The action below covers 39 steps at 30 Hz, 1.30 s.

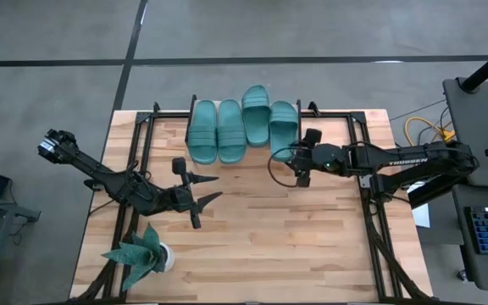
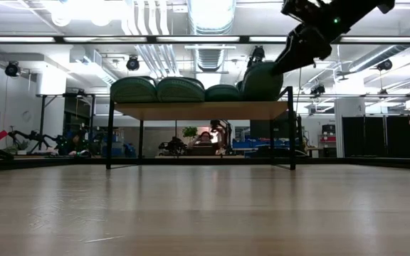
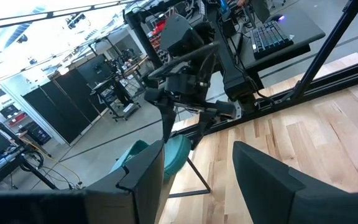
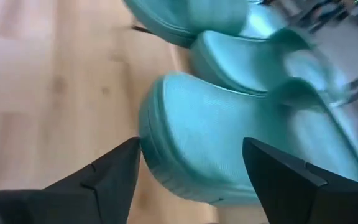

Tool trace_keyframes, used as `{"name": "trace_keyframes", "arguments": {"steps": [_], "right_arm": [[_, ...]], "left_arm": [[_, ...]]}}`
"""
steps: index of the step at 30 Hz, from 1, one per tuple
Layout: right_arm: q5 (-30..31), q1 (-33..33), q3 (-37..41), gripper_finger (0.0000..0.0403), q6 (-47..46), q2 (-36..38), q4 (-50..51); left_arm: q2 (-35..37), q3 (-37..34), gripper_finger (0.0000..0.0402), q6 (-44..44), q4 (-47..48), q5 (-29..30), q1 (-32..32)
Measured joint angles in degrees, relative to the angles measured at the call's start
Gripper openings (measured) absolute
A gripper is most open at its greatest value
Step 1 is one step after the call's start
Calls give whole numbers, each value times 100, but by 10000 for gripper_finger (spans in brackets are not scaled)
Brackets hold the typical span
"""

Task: Pick and place slides into the shelf
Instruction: Put the blue slipper on the shelf, then return to Home Position

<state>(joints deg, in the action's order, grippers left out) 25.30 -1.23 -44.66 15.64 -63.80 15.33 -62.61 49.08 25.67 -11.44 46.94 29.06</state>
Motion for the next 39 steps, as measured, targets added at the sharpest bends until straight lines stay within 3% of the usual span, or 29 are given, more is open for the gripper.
{"name": "trace_keyframes", "arguments": {"steps": [7,14,21,26,34,39], "right_arm": [[-929,49,0,275,-959,3,19],[-987,112,0,265,-1332,51,-448],[-899,680,-1,247,-1792,311,-1359],[208,1757,-2,234,-1308,426,-1781],[2648,3408,123,228,-1131,136,-1848],[3137,3774,272,228,-1156,-260,-2275]], "left_arm": [[0,0,176,-1,0,-2,-2],[0,0,176,-19,0,-2,-2],[0,0,176,-1457,62,-450,0],[0,0,176,-1632,192,-1167,113],[301,-103,176,-1480,827,-1522,100],[409,-642,176,-1328,-23,-2588,-724]]}}
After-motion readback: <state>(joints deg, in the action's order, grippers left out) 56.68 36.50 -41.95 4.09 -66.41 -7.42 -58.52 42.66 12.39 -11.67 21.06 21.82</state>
